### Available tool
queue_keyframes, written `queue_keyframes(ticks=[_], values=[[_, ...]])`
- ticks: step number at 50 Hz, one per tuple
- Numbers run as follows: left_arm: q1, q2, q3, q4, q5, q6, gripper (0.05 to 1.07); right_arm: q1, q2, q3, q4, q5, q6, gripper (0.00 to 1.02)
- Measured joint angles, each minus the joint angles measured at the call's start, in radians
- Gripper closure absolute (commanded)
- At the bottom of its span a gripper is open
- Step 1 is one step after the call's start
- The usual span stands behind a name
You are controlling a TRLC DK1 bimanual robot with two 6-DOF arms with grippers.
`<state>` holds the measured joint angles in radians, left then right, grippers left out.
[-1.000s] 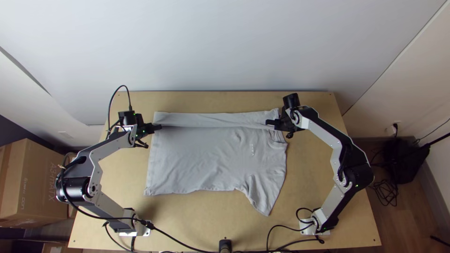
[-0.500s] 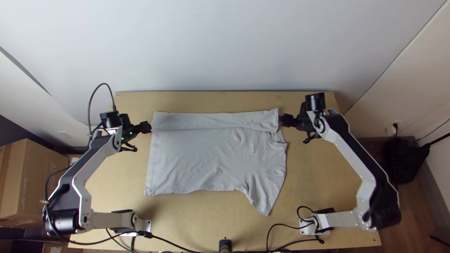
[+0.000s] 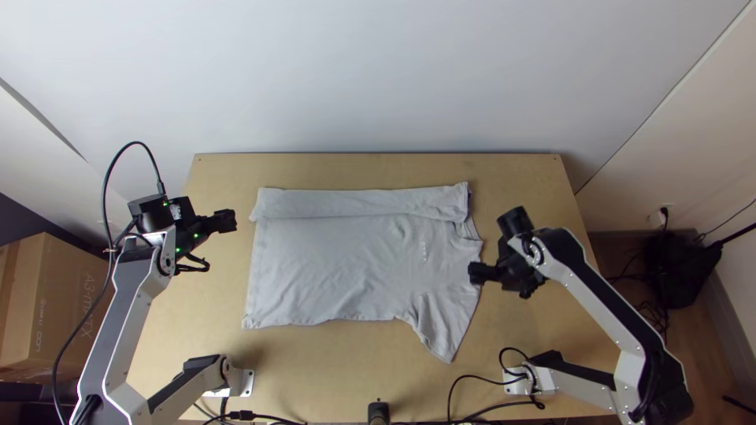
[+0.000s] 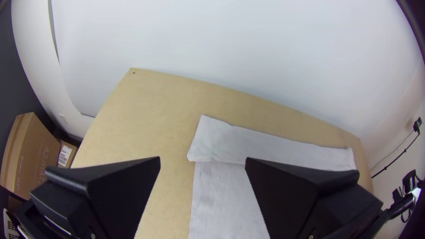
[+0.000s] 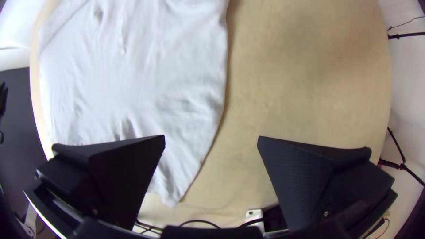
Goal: Fold the t-shirt
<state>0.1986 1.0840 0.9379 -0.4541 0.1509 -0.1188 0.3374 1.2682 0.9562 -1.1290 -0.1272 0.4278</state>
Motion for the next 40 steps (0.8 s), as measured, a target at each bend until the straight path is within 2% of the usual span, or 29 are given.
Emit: queue_keyframes(ticks=[3, 5, 14, 26, 40], values=[[0.000, -0.014, 0.008, -0.017, 0.000, 0.000, 0.15, 0.030, -0.018, -0.045, -0.010, -0.013, 0.007, 0.27], [0.000, -0.024, 0.012, -0.028, 0.000, 0.000, 0.15, 0.047, -0.028, -0.071, -0.011, -0.029, 0.012, 0.29], [-0.001, -0.066, 0.022, -0.062, 0.000, 0.000, 0.15, 0.103, -0.035, -0.141, -0.006, -0.078, 0.028, 0.29], [-0.001, -0.097, 0.027, -0.105, 0.000, 0.000, 0.15, 0.108, -0.014, -0.190, 0.063, -0.209, 0.037, 0.28], [-0.001, -0.140, 0.027, -0.125, 0.000, 0.000, 0.15, 0.108, 0.035, -0.242, 0.116, -0.246, 0.032, 0.28]])
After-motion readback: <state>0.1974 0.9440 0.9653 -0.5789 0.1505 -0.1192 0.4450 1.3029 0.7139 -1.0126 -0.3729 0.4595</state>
